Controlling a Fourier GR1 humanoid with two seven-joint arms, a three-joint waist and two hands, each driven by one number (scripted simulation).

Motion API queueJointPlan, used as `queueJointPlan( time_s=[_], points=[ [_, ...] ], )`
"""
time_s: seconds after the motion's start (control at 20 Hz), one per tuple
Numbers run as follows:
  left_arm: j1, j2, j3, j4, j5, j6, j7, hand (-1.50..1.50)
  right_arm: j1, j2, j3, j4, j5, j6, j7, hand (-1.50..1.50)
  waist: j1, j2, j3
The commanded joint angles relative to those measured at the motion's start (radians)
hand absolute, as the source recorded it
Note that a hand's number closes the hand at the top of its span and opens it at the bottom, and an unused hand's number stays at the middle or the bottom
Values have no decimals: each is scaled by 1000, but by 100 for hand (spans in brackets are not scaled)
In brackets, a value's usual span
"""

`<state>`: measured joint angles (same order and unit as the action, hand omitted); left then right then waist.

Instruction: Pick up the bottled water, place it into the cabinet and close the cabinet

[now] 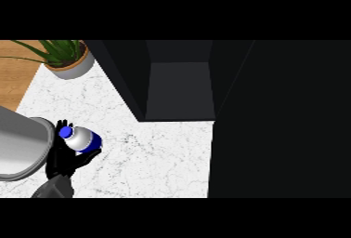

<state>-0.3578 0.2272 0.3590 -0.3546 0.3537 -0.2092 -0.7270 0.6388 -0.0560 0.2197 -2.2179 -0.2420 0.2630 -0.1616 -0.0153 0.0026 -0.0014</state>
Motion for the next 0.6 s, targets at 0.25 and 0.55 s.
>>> queueJointPlan(
  time_s=[0.25, 0.55],
  points=[
    [-80, 3, 13, 127, 12, -102, -37, -150, -6, 13, 31, 36, 14, -6, -23, -150, -4, 2, -1],
    [-121, -20, -24, 139, -20, -123, -40, -150, -43, 7, 23, 53, 23, -20, -6, -150, -3, 2, 0]
  ],
)
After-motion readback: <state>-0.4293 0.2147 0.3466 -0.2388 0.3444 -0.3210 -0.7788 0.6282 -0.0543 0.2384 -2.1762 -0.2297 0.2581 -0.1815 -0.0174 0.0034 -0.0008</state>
